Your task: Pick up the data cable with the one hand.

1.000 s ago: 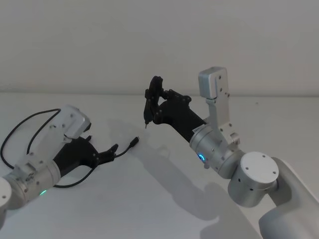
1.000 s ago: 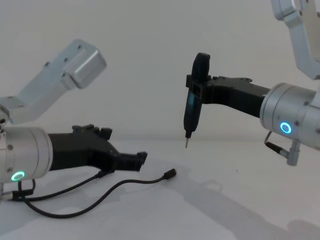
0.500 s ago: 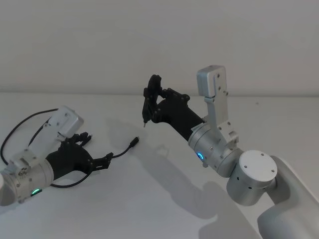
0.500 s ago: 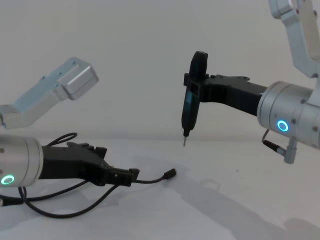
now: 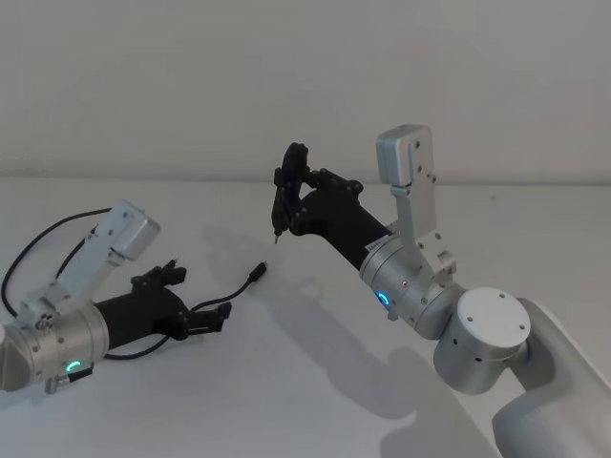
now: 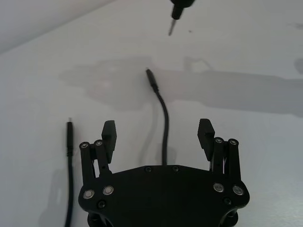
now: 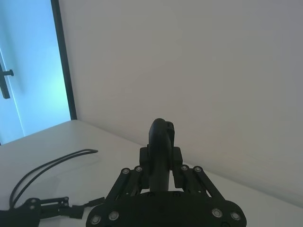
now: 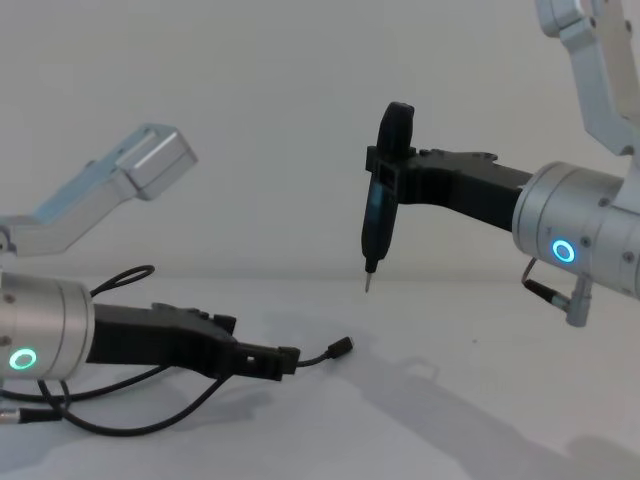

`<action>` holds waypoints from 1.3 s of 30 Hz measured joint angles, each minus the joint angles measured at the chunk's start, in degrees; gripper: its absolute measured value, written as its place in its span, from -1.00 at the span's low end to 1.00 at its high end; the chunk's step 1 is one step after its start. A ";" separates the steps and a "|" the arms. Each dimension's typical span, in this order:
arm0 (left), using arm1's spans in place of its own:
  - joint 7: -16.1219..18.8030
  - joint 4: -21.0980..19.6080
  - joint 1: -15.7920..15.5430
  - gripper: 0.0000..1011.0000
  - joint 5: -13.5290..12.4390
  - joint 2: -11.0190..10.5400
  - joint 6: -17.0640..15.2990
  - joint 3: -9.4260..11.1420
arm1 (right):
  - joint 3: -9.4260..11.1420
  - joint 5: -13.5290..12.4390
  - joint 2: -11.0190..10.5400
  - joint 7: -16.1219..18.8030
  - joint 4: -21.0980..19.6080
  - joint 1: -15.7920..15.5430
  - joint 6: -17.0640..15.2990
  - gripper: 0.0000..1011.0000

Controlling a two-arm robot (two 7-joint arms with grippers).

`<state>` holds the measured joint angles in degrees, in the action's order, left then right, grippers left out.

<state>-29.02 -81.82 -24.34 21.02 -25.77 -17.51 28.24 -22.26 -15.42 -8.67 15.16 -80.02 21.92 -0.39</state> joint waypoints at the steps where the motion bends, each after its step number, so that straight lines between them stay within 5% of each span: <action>1: -0.30 0.07 -0.05 0.98 0.20 0.03 -0.17 0.06 | 0.00 0.00 0.00 0.00 0.01 0.01 0.00 -0.46; 39: -0.16 0.78 -1.21 0.98 -0.34 -0.67 -1.86 2.52 | 0.00 0.00 0.02 -0.01 0.06 0.06 0.00 -0.46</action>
<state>-29.18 -81.04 -25.55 20.68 -26.45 -19.36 30.76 -22.25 -15.43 -8.65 15.15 -79.96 21.98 -0.39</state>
